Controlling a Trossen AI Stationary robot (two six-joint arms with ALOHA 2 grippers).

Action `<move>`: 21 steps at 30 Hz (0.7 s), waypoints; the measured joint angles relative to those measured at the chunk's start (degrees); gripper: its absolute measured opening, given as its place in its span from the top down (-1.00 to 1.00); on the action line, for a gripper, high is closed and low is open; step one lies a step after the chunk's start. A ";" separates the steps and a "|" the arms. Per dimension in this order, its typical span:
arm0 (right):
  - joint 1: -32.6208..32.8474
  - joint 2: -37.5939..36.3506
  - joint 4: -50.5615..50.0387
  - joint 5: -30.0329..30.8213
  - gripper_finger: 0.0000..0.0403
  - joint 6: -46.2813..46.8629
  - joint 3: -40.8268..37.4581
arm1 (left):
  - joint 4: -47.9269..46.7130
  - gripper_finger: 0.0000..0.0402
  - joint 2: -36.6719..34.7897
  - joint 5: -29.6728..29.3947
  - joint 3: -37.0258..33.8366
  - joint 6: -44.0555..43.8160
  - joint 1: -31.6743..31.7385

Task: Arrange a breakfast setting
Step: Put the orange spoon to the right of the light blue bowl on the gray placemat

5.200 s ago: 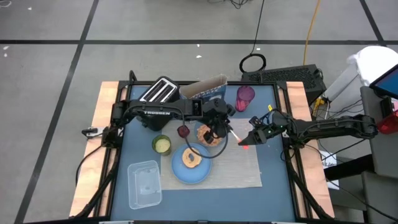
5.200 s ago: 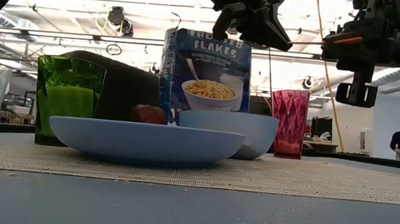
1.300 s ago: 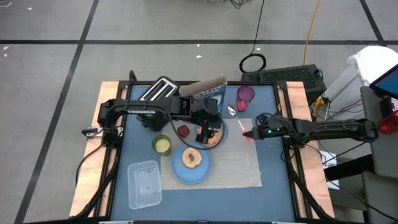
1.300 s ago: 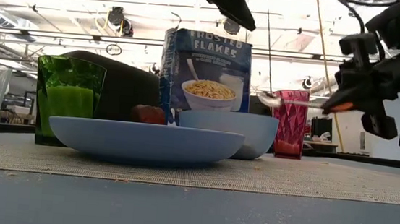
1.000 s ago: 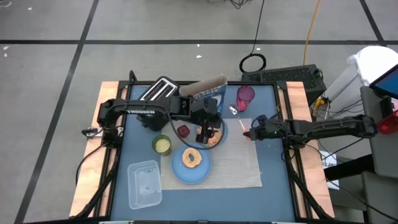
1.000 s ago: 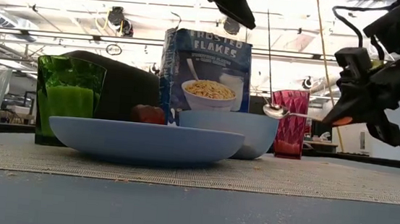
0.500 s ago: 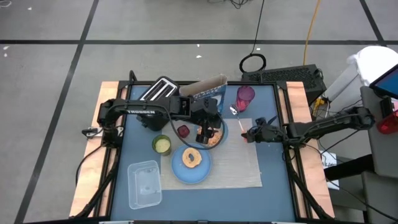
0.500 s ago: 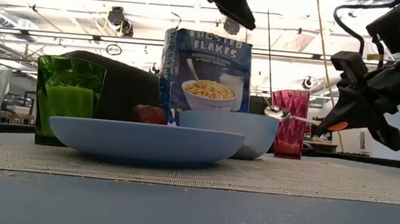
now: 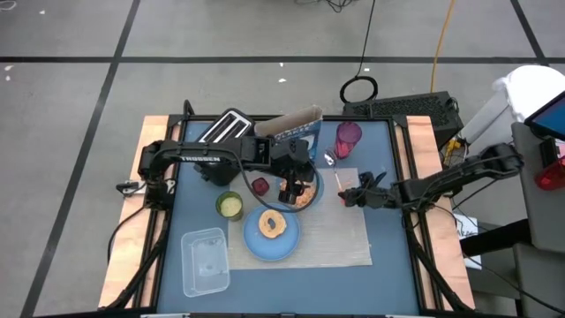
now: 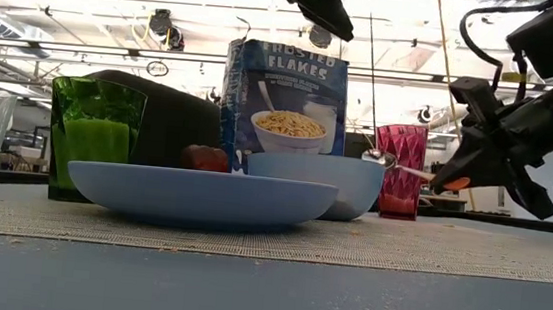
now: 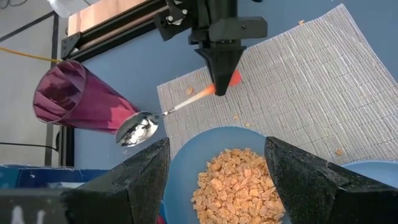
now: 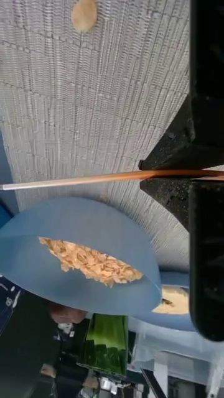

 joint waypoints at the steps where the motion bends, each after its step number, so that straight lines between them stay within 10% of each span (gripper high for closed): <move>1: 0.40 0.98 0.85 0.83 0.98 0.23 0.00 | 0.00 -0.34 0.00 0.00 0.00 -0.04 0.00; 21: 3.68 15.34 14.07 5.75 0.98 4.28 0.00 | 0.01 -0.34 0.02 0.02 0.00 -0.08 0.00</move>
